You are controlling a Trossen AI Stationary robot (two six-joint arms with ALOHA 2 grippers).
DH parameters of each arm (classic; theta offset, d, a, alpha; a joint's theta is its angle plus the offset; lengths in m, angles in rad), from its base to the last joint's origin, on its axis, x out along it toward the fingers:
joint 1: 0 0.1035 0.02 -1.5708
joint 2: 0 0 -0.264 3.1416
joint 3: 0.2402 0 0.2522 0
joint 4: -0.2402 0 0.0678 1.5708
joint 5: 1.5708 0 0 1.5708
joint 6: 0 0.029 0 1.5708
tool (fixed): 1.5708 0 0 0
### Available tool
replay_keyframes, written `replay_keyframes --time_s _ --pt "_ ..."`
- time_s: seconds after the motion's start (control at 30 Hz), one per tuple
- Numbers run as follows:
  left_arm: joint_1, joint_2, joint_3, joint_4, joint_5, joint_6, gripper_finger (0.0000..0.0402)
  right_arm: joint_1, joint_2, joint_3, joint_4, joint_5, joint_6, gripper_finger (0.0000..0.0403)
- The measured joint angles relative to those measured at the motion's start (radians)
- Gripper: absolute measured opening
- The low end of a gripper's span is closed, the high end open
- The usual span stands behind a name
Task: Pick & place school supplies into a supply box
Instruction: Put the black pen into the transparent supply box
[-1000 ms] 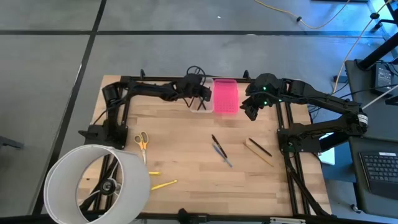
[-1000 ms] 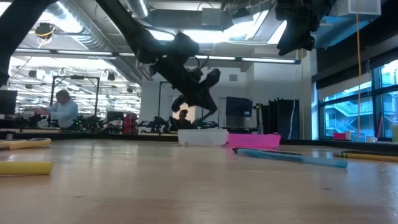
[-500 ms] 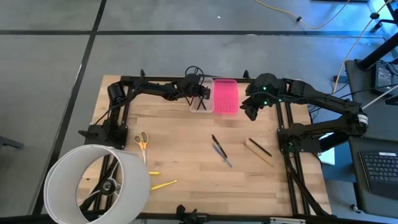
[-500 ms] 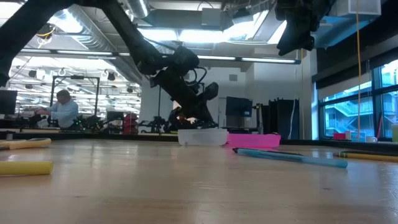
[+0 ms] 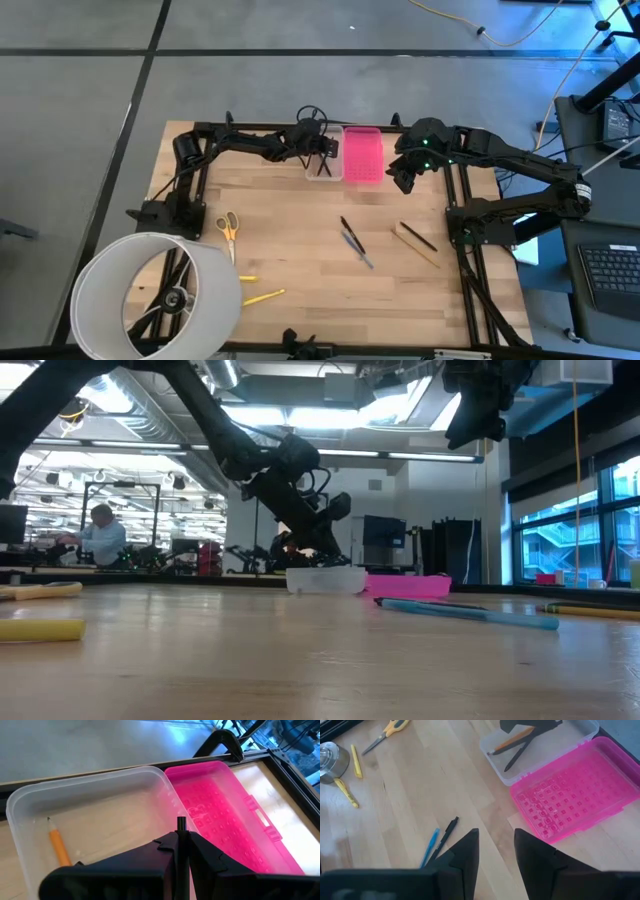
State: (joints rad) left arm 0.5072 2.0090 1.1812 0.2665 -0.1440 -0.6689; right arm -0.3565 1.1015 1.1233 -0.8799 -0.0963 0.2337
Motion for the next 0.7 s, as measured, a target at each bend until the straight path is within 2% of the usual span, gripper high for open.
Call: replay_keyframes --time_s 0.1,0.27,0.5,0.7 --pt "0.0 0.0 0.0 0.0 0.0 -0.008 0.0024 0.0 0.0 0.0 0.0 0.0 0.0 0.0128" --pt "0.0 0.0 0.0 0.0 -0.007 -0.114 0.0024 0.0 0.0 0.0 0.0 0.0 0.001 0.0128" --pt "0.003 0.0 0.0 -0.001 -0.12 -0.243 0.003 0.0 0.0 0.0 0.0 0.0 0.001 0.0128" --pt "0.026 0.0 0.0 -0.038 -0.129 -0.366 0.0043 0.0 0.0 0.0 -0.001 0.0 0.001 0.0128"
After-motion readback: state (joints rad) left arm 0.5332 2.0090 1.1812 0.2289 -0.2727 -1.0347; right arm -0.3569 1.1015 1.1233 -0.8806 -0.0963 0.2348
